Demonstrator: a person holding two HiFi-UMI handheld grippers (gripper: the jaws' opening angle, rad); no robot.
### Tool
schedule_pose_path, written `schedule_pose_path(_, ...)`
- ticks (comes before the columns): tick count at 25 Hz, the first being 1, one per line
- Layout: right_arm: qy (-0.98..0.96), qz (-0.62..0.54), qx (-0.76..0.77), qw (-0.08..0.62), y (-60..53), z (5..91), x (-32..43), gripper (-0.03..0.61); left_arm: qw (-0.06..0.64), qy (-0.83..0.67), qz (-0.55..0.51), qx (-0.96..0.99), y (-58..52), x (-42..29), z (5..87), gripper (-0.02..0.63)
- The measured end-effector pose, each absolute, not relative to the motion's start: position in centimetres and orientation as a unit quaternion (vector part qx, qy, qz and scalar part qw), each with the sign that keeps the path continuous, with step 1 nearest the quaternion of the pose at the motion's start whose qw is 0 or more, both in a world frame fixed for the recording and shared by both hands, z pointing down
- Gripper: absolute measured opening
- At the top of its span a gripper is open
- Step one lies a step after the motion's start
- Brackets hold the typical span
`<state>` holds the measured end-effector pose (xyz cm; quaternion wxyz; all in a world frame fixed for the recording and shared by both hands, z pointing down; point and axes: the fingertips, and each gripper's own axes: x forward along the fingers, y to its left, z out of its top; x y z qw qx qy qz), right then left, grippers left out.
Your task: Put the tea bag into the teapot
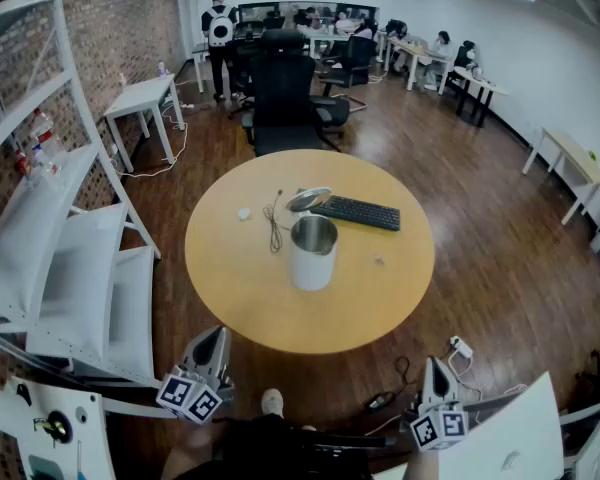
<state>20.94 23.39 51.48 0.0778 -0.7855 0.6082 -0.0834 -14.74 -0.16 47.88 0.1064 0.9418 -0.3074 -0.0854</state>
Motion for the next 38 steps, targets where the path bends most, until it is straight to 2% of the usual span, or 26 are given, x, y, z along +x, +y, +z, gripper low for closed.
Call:
schedule_pose_path(7, 0.597, -0.078, -0.794, 0.080, 21.1, 51.2, 22.6, 0.008, 0.115, -0.313, -0.078, 0.940, -3.3, -13.9, 49.1, -0.006)
schedule_pose_path(14, 0.575, -0.065, -0.811, 0.086, 17.4, 50.4, 24.3, 0.008, 0.091, -0.286, -0.082, 0.951, -8.0, -11.9, 47.3, -0.008)
schedule_pose_path(29, 0.577, -0.076, -0.808, 0.095, 8.9, 51.1, 21.0, 0.008, 0.095, -0.278, -0.081, 0.952, -16.5, -13.6, 48.0, -0.008)
schedule_pose_path(38, 0.570, -0.055, -0.817, 0.072, 6.1, 49.2, 26.2, 0.008, 0.095, -0.290, -0.107, 0.946, -19.1, -10.7, 46.3, -0.008)
